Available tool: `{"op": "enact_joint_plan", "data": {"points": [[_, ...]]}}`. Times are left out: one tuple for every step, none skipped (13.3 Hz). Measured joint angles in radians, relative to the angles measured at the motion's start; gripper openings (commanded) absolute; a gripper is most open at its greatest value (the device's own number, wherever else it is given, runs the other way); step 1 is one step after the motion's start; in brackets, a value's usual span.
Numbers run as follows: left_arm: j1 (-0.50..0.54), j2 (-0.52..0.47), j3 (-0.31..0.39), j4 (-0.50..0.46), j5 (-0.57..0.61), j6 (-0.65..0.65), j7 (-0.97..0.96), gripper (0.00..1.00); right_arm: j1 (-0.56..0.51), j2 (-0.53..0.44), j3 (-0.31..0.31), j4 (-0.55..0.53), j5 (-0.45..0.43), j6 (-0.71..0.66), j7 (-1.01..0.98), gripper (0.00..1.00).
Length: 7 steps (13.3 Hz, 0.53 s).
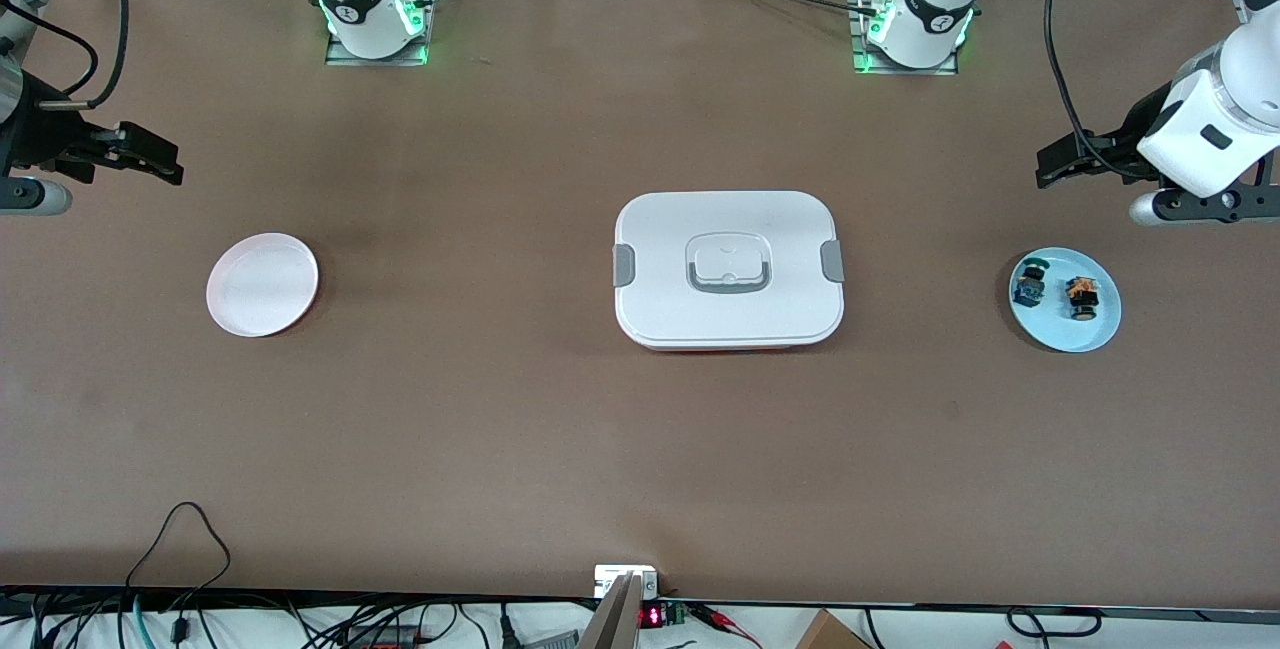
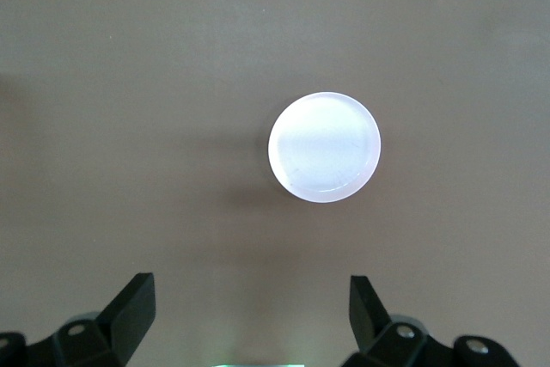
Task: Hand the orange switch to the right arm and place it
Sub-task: 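Move the left gripper toward the light-blue plate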
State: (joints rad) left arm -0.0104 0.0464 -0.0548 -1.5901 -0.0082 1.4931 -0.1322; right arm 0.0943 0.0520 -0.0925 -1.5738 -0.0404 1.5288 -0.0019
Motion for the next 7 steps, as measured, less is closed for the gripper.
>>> {"op": "enact_joint_plan", "data": {"points": [[0.0,0.0,0.0,0.0,0.0,0.0,0.0,1.0,0.0,0.0,0.0,0.0,0.004,0.0,0.0,1.0],[0.001,0.0,0.001,0.0,0.0,0.0,0.0,1.0,0.0,0.0,0.0,0.001,0.015,0.0,0.0,1.0],[0.001,0.0,0.002,0.0,0.0,0.0,0.0,1.0,0.0,-0.001,0.0,0.002,0.023,0.0,0.0,1.0],[0.002,0.0,0.002,0.0,0.0,0.0,0.0,1.0,0.0,-0.002,0.0,0.002,0.026,0.0,0.0,1.0],[0.002,0.0,0.003,0.0,0.0,0.0,0.0,1.0,0.0,-0.005,0.0,0.002,0.028,0.0,0.0,1.0],[0.002,0.0,0.003,0.002,0.0,0.0,0.0,1.0,0.0,-0.007,0.0,0.002,0.028,0.0,0.0,1.0],[0.002,0.001,0.004,0.006,0.0,0.0,0.0,1.0,0.0,-0.009,0.0,0.002,0.028,0.0,0.0,1.0]]}}
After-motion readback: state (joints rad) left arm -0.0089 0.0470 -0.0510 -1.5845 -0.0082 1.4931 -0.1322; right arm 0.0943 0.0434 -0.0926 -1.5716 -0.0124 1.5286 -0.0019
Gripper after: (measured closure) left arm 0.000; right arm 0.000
